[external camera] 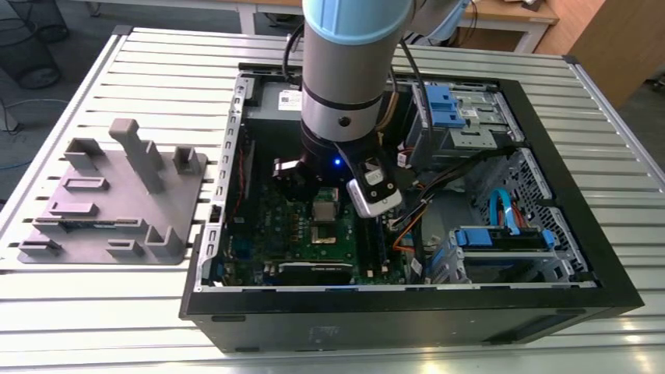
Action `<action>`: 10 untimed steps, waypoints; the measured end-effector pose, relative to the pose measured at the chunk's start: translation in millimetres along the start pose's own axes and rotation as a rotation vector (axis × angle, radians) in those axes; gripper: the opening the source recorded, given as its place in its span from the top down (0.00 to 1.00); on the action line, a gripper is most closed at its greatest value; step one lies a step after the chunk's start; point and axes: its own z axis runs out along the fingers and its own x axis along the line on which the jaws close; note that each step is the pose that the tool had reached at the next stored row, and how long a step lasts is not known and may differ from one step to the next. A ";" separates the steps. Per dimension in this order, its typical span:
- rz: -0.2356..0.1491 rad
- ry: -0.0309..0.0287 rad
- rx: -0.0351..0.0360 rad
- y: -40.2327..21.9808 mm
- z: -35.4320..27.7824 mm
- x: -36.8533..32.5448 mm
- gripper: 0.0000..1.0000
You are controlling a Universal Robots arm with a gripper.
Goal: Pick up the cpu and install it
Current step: 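Place the cpu into insertion slot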
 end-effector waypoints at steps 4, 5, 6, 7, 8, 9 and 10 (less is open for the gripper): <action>0.000 0.0001 0.0003 -2.9 3.0 0.0 0.53; 0.000 0.0001 0.0003 -4.0 4.0 -0.1 0.53; 0.000 0.0000 0.0002 -5.2 5.1 -0.1 0.53; 0.000 0.0000 0.0001 -6.6 6.3 -0.1 0.53; 0.000 0.0000 0.0001 -8.0 7.7 -0.1 0.53; 0.000 0.0000 0.0002 -9.3 9.1 -0.1 0.53; 0.000 0.0000 0.0002 -10.5 10.6 -0.2 0.53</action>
